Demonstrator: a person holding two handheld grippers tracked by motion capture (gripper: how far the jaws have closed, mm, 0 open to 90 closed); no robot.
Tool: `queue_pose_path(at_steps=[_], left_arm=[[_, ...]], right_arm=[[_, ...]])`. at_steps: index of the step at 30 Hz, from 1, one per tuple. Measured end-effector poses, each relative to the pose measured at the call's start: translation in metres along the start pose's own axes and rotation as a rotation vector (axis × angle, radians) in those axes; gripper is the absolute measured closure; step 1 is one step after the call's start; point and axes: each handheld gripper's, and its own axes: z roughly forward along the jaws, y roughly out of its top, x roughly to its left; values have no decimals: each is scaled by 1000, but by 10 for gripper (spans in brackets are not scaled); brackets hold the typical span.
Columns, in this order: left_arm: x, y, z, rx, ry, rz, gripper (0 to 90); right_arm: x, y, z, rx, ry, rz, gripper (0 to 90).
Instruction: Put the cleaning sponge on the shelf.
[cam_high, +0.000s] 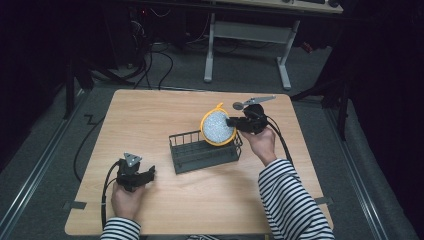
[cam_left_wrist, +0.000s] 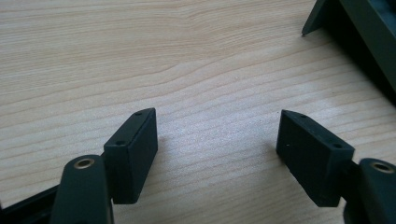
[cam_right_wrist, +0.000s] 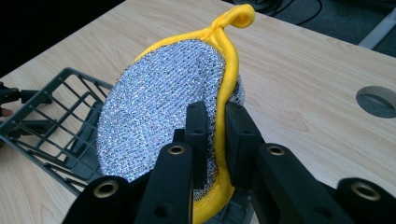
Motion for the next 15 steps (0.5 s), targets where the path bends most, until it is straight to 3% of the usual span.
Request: queue_pose_path(at_steps=[15], left_arm=[[0,0,0,0,0,0,299]], right_arm=[[0,-7,10,31,-17,-26,801]])
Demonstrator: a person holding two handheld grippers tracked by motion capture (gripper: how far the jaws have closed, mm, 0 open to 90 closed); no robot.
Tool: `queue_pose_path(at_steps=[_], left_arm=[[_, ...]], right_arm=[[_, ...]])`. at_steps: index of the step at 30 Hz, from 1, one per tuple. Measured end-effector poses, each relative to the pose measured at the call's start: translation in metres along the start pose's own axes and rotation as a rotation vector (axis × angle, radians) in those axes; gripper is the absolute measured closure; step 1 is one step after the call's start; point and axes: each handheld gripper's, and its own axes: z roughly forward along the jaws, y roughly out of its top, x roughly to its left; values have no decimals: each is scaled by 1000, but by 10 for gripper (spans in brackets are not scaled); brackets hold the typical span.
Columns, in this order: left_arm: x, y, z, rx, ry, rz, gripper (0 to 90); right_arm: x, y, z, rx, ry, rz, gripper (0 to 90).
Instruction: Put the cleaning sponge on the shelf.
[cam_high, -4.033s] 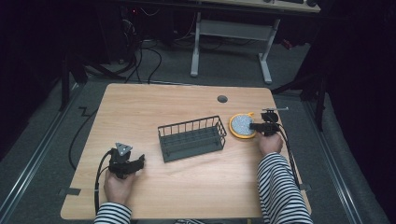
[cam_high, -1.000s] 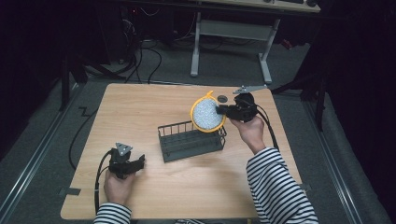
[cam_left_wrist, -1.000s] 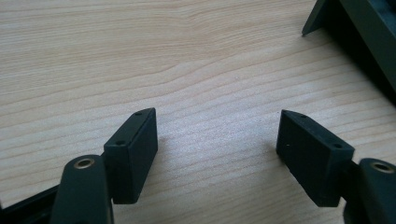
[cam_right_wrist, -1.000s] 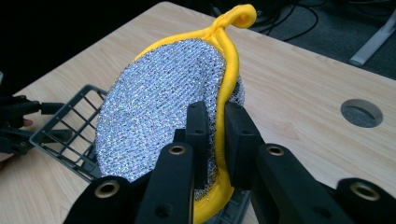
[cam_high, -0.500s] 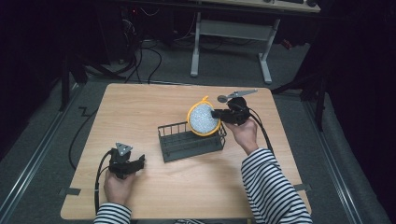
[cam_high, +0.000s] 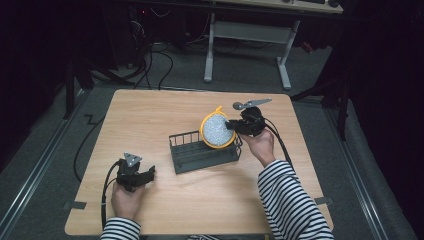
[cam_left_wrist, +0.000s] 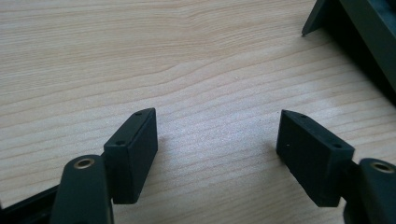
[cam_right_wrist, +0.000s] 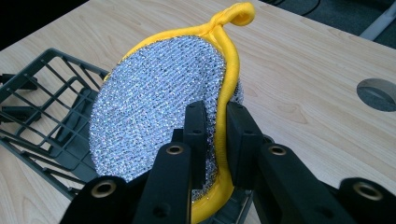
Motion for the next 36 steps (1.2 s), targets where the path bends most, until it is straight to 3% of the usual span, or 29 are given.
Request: queue_pose_path(at_steps=[9,29,36], left_arm=[[0,0,0,0,0,0,299],[0,0,0,0,0,0,299],[0,0,0,1,-1,3,296]], right_arm=[[-1,-5,2,8,-5,-5,800],[8,-14,3,60,-14,-93,800],[7,-18,6,75,0,-74,790]])
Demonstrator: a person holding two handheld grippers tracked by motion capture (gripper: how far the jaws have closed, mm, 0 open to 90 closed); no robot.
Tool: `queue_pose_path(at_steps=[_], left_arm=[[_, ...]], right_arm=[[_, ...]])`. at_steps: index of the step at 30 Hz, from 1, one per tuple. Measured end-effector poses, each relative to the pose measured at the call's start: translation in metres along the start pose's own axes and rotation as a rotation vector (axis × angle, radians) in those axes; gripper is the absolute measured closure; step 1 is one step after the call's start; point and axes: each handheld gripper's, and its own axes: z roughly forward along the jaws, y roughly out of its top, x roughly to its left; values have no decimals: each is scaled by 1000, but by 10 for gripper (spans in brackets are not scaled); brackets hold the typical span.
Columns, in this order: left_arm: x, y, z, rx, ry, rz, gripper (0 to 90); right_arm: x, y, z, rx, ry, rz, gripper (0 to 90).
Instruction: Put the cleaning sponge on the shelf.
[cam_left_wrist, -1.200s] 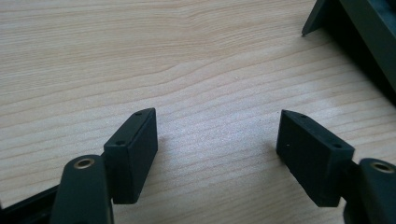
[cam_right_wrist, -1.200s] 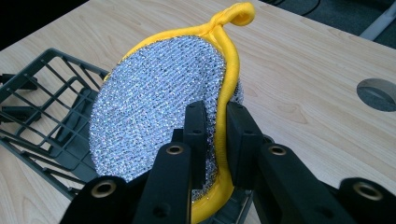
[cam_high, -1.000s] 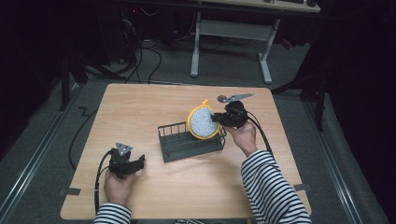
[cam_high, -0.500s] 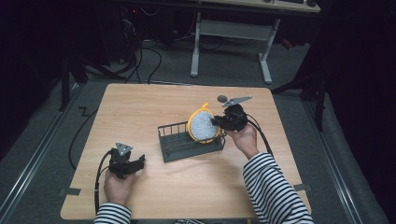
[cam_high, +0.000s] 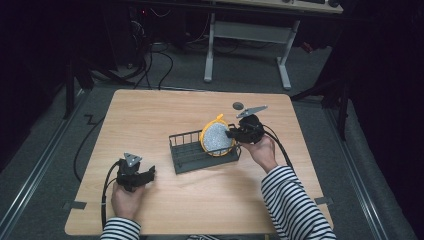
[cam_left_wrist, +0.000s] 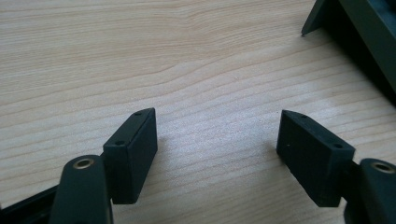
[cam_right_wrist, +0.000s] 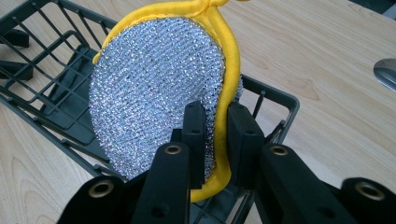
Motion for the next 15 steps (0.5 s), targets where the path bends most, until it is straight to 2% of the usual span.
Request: queue_pose_path(at_steps=[3,8,15], left_arm=[[0,0,0,0,0,0,296],[0,0,0,0,-1,0,295],[0,0,0,0,0,0,295]], right_arm=[[-1,-2,-1,-7,7,14,758],[-4,-4,-5,-32,13,37,604],[-7,-6,-24,-95,-7,68,536]])
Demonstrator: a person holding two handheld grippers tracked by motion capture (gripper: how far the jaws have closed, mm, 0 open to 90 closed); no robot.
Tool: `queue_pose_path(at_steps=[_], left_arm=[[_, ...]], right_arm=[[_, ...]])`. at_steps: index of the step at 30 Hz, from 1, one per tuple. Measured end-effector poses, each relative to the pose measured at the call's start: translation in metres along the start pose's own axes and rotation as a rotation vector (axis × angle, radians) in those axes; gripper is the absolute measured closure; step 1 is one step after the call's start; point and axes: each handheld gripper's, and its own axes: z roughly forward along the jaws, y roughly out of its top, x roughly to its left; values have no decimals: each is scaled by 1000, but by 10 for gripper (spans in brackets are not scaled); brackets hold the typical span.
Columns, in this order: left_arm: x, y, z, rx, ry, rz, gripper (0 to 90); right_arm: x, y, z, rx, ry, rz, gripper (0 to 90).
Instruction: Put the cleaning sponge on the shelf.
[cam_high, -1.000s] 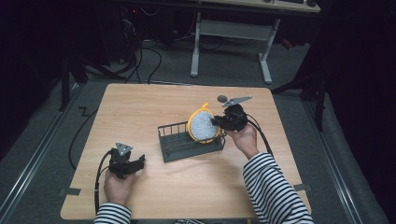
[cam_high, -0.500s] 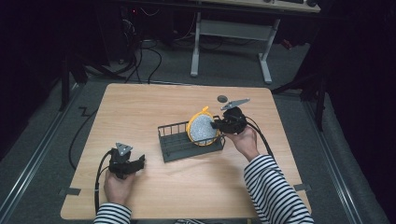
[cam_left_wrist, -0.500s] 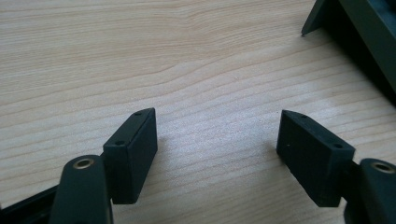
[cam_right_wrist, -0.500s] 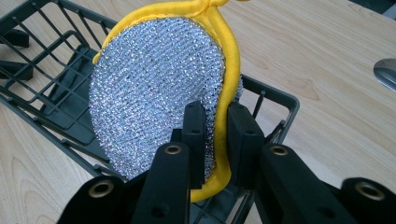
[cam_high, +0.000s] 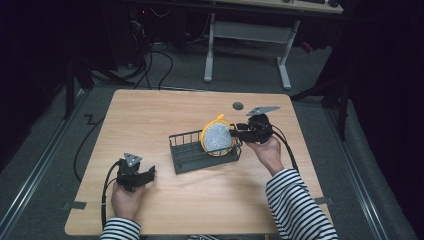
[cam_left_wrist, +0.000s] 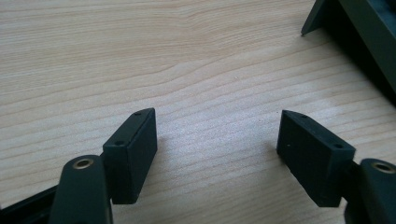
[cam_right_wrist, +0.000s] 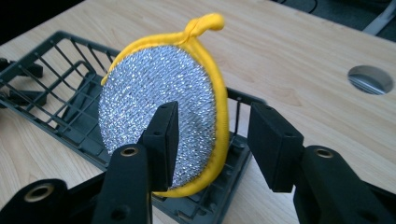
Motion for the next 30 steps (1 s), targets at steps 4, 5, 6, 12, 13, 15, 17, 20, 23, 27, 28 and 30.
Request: queue_pose_path(at_steps=[4,5,6,12,13,15,17,20,23,27,28,30], left_arm=[[0,0,0,0,0,0,295],[0,0,0,0,0,0,295],[0,0,0,0,0,0,295],[0,0,0,0,0,0,296],[0,0,0,0,0,0,296],[0,0,0,0,0,0,296],[0,0,0,0,1,0,296],[0,0,0,0,0,0,296],[0,0,0,0,0,0,296],[0,0,0,0,0,0,296],[0,0,0,0,1,0,296],[0,0,0,0,0,0,296]], right_arm=[[-3,0,-12,-24,-18,11,513],[-3,-1,-15,-30,-23,11,510],[-3,-1,-18,-34,-30,11,509],[-7,-6,-31,-43,-51,38,523],[-8,-8,-33,-42,-55,39,524],[-10,-12,-38,-44,-62,48,525],[-13,-14,-44,-48,-68,55,526],[-14,-15,-53,-61,-76,59,529],[-15,-16,-62,-75,-85,61,532],[-17,-18,-71,-89,-94,66,533],[-18,-19,-73,-94,-94,66,533],[-19,-20,-77,-93,-93,67,533]])
